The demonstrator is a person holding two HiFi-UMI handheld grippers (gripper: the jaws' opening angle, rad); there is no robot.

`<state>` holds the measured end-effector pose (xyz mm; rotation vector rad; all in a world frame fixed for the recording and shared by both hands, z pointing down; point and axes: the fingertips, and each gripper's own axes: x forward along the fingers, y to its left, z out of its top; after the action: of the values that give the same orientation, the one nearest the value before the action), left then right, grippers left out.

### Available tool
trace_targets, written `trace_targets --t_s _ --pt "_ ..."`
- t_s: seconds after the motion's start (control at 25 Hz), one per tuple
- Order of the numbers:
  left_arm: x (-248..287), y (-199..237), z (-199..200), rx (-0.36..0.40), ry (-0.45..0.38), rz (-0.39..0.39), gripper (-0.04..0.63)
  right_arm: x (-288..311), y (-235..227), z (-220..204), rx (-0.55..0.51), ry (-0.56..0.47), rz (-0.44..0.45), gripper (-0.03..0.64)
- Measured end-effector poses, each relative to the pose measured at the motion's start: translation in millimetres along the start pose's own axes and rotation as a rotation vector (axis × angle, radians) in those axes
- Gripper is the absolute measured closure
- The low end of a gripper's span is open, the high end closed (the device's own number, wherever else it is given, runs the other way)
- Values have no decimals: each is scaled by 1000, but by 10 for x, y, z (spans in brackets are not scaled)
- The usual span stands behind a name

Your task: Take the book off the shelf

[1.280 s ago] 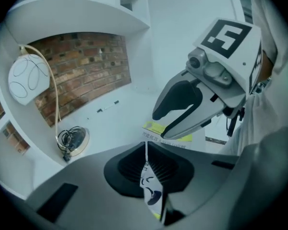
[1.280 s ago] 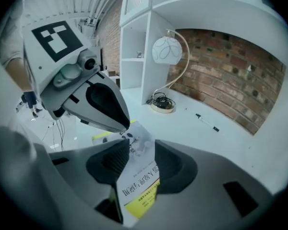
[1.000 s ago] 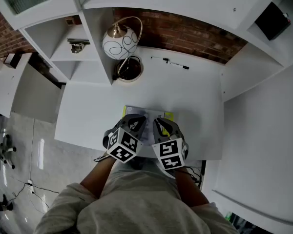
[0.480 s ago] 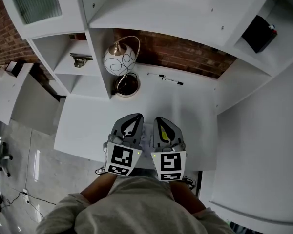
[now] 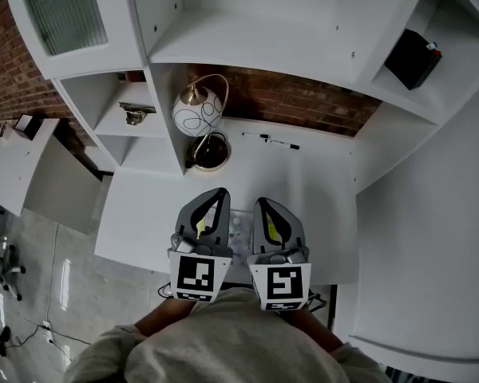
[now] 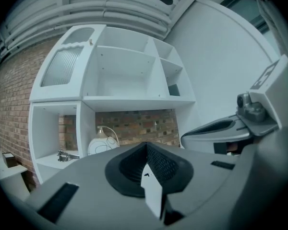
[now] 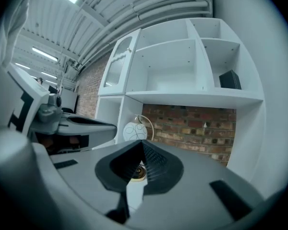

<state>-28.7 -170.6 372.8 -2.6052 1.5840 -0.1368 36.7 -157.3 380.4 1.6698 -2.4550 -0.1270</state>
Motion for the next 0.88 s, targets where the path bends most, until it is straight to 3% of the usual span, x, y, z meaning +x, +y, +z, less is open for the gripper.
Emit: trace_targets --t_s 0.88 --pt "41 -262 -54 0 -13 11 586 -24 -164 -51 22 -38 10 600"
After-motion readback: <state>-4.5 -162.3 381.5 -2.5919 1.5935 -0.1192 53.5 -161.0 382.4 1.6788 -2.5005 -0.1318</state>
